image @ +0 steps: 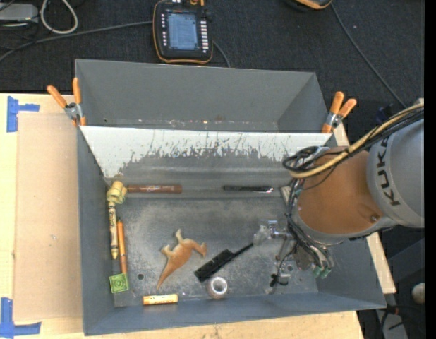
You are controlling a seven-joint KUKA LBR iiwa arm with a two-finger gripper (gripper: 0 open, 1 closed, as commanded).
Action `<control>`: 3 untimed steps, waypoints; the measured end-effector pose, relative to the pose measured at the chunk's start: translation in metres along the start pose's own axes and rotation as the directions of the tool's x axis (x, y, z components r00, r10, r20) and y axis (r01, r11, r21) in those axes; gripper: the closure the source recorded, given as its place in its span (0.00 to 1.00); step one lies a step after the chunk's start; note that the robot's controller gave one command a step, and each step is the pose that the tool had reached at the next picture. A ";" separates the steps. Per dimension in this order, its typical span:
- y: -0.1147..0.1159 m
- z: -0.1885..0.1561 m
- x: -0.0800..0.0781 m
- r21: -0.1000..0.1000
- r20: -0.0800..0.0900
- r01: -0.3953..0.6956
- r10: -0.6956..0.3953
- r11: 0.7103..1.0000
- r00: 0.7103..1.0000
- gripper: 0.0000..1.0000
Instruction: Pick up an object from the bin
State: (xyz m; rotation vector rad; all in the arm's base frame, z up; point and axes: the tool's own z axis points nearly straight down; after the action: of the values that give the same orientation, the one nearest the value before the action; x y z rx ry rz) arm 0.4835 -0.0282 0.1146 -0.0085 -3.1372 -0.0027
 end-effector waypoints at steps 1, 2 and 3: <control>-0.007 0.009 -0.016 0.006 0.018 -0.064 0.064 0.998 0.998 0.00; -0.007 0.008 -0.016 0.006 0.018 -0.062 0.062 0.998 0.998 1.00; -0.007 0.008 -0.016 0.006 0.018 -0.061 0.061 0.998 0.998 0.00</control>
Offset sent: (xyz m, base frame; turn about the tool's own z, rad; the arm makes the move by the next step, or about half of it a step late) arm 0.0000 0.0000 0.0000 0.0000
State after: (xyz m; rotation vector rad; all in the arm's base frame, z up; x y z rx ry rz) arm 0.4990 -0.0353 0.1061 -0.1043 -3.1530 0.0085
